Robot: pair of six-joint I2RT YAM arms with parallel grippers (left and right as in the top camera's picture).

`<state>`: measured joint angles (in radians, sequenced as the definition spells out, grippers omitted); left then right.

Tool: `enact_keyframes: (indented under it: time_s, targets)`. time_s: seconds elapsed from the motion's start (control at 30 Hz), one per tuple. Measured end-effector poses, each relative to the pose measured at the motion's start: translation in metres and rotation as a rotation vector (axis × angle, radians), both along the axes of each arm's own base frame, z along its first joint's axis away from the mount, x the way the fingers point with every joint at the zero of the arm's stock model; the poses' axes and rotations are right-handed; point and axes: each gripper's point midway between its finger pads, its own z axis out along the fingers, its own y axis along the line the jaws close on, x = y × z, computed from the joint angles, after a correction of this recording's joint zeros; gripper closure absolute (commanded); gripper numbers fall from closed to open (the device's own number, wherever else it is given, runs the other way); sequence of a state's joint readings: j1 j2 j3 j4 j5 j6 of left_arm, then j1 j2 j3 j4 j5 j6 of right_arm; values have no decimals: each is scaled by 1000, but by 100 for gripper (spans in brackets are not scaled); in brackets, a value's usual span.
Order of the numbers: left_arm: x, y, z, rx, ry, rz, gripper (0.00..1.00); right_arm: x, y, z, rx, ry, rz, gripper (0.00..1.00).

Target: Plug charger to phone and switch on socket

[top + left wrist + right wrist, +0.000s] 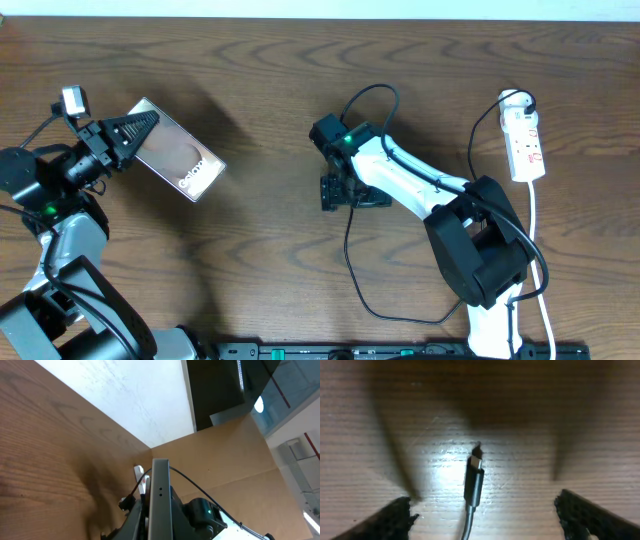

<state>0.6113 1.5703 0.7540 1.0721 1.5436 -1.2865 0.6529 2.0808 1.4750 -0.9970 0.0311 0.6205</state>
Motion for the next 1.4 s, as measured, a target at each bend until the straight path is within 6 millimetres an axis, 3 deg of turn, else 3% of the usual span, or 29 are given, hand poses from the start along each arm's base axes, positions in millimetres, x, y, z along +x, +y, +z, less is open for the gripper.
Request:
enact_keyframes:
  time_s: [0.47,0.67,0.8,1.0,1.27,1.4]
  targets:
    - [0,0,0,1,0,-3,93,0,25,-7,109,-28,-83,2]
    - [0,0,0,1,0,-3,92,-6,22,-8,105,-1,-111,34]
    - [0,0,0,1,0,-3,93,-11,20,-9,94,20,-134,48]
    - [0,0,0,1,0,-3,93,-13,20,-9,99,30,-144,96]
    - [0,0,0,1,0,-3,92,-9,25,-9,122,16,-153,99]
    - [0,0,0,1,0,-3,93,2,39,-8,189,-23,-101,99]
